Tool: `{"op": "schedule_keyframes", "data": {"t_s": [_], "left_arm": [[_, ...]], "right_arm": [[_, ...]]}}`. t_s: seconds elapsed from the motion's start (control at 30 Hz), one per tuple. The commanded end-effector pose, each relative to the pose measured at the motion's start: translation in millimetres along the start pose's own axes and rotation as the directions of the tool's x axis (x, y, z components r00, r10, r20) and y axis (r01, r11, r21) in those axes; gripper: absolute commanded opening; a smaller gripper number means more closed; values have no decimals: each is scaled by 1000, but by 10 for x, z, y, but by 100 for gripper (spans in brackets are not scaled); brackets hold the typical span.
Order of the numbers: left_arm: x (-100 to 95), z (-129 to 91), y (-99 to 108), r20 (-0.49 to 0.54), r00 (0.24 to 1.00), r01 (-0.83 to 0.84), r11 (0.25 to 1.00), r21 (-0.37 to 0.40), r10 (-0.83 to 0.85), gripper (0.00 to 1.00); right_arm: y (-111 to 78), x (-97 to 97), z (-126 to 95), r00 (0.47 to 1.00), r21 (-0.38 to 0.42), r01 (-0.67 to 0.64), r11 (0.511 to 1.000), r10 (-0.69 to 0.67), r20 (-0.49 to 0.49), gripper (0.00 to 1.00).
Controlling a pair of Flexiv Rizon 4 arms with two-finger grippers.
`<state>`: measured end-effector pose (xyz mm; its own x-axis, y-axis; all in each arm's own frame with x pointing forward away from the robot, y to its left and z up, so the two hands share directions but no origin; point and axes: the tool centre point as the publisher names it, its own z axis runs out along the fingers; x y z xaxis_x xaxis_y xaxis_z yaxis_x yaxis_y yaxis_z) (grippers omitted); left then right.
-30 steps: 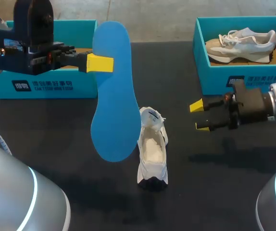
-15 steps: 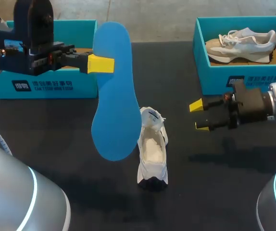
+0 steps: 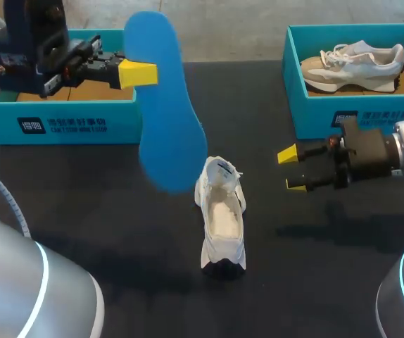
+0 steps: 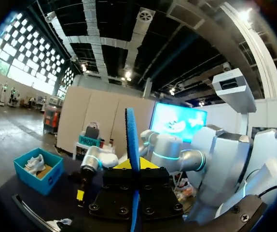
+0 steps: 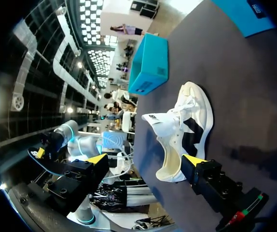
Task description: Take the shoe out of the shoebox, open the shoe tongue, remove and reinsert the insole, then place the shoe into the shoebox
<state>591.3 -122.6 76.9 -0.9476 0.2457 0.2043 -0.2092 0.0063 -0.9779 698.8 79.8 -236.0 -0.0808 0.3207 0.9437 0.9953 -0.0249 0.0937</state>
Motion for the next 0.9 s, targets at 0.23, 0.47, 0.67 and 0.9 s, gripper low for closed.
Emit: {"op": "schedule_keyframes", "data": {"t_s": [0.23, 0.47, 0.67, 0.9], "left_arm": [[-158, -61, -159, -57, 945, -324, 946, -17, 322, 0], [-258, -11, -162, -73, 860, -509, 859, -50, 505, 0], [-255, 28, -145, -45, 715, -699, 713, -48, 698, 0], [-200, -12, -98, -52, 586, -811, 583, -51, 809, 0]], "right_arm": [[-2, 3, 13, 1000, -2, -1, 1000, 1, 2, 100], [-2, 3, 13, 1000, -2, -1, 1000, 1, 2, 100], [-2, 3, 13, 1000, -2, -1, 1000, 1, 2, 100], [-2, 3, 13, 1000, -2, -1, 1000, 1, 2, 100]]}}
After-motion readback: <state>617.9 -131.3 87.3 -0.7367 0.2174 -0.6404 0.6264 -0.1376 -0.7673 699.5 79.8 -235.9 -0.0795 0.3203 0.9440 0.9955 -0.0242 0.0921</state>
